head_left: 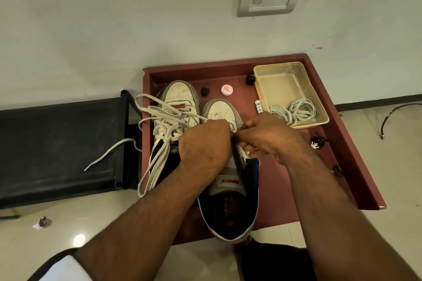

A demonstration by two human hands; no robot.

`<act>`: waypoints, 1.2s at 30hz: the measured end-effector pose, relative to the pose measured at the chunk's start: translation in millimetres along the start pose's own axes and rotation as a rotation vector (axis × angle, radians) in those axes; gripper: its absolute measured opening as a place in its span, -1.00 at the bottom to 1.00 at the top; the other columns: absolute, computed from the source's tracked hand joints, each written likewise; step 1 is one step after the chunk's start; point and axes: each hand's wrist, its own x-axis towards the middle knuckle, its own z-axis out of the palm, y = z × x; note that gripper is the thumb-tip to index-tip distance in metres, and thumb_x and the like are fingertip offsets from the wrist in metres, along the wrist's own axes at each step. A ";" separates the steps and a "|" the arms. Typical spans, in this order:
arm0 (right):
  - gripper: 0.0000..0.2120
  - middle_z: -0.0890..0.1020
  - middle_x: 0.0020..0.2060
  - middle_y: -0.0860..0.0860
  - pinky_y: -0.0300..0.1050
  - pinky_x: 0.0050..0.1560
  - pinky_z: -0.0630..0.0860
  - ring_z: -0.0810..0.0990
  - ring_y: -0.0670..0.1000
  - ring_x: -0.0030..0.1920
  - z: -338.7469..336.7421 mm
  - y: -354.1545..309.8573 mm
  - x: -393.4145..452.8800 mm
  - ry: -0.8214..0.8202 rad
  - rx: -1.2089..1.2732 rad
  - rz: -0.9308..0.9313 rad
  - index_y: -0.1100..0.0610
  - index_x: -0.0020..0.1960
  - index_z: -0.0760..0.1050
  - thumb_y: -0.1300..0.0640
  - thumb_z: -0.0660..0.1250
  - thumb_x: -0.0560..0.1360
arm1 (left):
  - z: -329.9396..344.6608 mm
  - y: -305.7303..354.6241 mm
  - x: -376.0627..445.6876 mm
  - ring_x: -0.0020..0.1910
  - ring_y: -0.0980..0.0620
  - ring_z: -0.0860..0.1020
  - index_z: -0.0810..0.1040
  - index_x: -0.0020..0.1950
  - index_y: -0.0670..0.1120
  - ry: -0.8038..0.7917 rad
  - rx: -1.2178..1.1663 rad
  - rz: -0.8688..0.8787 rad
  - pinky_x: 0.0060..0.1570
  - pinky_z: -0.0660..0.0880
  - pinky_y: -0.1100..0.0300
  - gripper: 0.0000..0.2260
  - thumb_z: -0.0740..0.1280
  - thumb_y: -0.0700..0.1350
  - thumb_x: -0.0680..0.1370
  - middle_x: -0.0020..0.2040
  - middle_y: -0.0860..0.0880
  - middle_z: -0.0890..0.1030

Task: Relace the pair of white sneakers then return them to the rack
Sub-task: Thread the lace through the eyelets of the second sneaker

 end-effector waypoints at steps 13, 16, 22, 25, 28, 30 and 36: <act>-0.81 0.61 -0.34 0.09 -0.14 -0.35 0.63 0.58 -0.10 -0.48 -5.5 -0.8 -2.0 -0.047 0.065 0.023 0.30 -0.10 0.59 0.51 0.27 0.48 | 5.9 -2.4 0.0 -0.27 -0.03 0.47 0.60 0.06 0.01 0.062 0.015 0.035 -0.19 0.56 0.04 -0.89 0.30 -0.09 0.59 -0.26 0.04 0.44; -0.81 0.60 -0.33 0.09 -0.20 -0.42 0.58 0.57 -0.08 -0.44 -6.7 0.7 -2.8 -0.065 0.091 0.019 0.33 -0.04 0.59 0.52 0.26 0.48 | 6.2 -2.1 -0.2 -0.26 -0.03 0.45 0.59 0.09 0.01 0.064 0.037 0.046 -0.19 0.54 0.04 -0.87 0.28 -0.10 0.59 -0.20 -0.01 0.51; -0.83 0.61 -0.28 0.12 -0.16 -0.37 0.60 0.59 -0.02 -0.35 -7.8 2.9 -0.6 -0.080 0.132 0.011 0.34 -0.04 0.59 0.51 0.27 0.49 | 9.0 -2.2 -0.5 -0.26 -0.02 0.43 0.58 0.08 0.01 0.109 0.041 0.054 -0.25 0.45 0.09 -0.87 0.26 -0.10 0.60 -0.12 -0.01 0.57; -0.89 0.63 -0.23 0.18 -0.06 -0.24 0.66 0.63 0.05 -0.29 -8.6 4.7 2.2 -0.101 0.168 0.026 0.33 -0.01 0.56 0.43 0.27 0.54 | 8.4 -1.3 -1.0 -0.27 -0.02 0.44 0.57 0.06 0.00 0.112 0.034 0.050 -0.25 0.46 0.08 -0.88 0.26 -0.12 0.60 -0.19 0.01 0.48; -0.88 0.61 -0.22 0.19 -0.08 -0.24 0.65 0.62 0.04 -0.29 -7.7 8.4 3.9 -0.105 0.119 -0.010 0.33 0.01 0.56 0.44 0.28 0.53 | 7.3 0.4 -1.6 -0.27 -0.01 0.44 0.56 0.04 0.00 0.103 0.041 0.051 -0.27 0.42 0.09 -0.89 0.25 -0.13 0.61 -0.20 0.01 0.48; -0.87 0.60 -0.27 0.15 -0.14 -0.33 0.64 0.60 0.01 -0.34 -5.9 10.7 4.7 -0.087 0.050 -0.052 0.28 -0.06 0.57 0.45 0.30 0.50 | 7.2 0.3 -2.1 -0.26 -0.01 0.43 0.55 0.05 0.01 0.104 0.026 0.034 -0.28 0.39 0.09 -0.90 0.25 -0.12 0.61 -0.18 0.01 0.51; -0.79 0.55 -0.31 0.07 -0.22 -0.49 0.50 0.55 -0.05 -0.41 -6.9 13.5 5.4 -0.079 -0.090 -0.069 0.15 -0.11 0.53 0.37 0.20 0.56 | 8.0 -2.8 -6.1 -0.19 -0.04 0.53 0.36 0.25 0.04 0.202 -0.043 0.074 -0.30 0.38 0.09 -0.75 0.27 -0.02 0.60 -0.02 -0.01 0.60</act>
